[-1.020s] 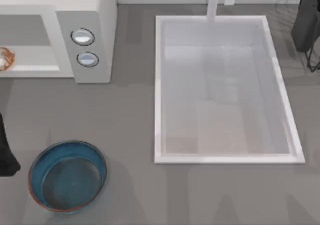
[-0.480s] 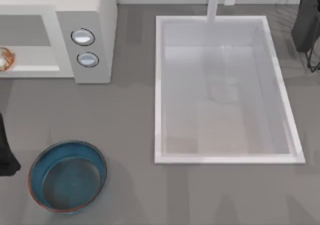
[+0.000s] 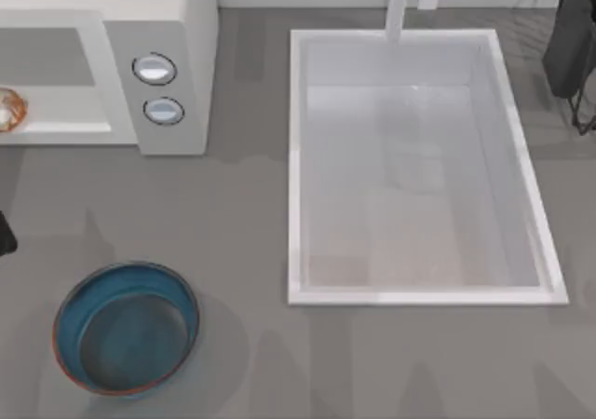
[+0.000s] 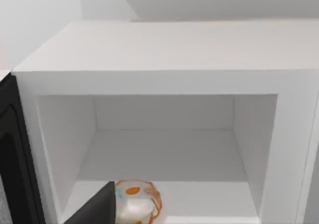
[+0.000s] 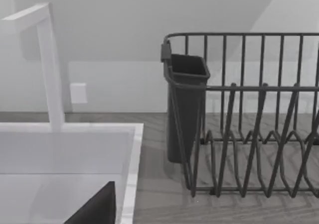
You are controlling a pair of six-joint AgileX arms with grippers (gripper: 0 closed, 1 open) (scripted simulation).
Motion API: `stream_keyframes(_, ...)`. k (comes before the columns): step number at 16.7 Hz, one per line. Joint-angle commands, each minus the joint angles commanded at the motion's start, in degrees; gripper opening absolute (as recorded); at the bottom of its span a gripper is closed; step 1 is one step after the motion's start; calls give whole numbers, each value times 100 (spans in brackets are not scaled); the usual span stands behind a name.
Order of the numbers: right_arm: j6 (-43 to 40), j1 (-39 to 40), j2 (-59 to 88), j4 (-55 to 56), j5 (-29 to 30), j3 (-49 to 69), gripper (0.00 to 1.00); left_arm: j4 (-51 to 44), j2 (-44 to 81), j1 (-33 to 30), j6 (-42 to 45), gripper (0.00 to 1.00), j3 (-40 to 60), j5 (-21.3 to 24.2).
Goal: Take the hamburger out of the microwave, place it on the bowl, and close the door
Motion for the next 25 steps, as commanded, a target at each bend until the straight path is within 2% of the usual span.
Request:
stream_keyframes(12, 0, 0, 0, 0, 0, 0, 100, 3600, 7632, 727, 322, 100, 2741, 771)
stream_keyframes(16, 0, 0, 0, 0, 0, 0, 100, 4550, 9779, 823, 369, 100, 3547, 976)
stream_keyframes(20, 0, 0, 0, 0, 0, 0, 100, 5150, 11098, 853, 387, 100, 4081, 1107)
stream_keyframes(25, 0, 0, 0, 0, 0, 0, 100, 5321, 11459, 855, 389, 100, 4239, 1144)
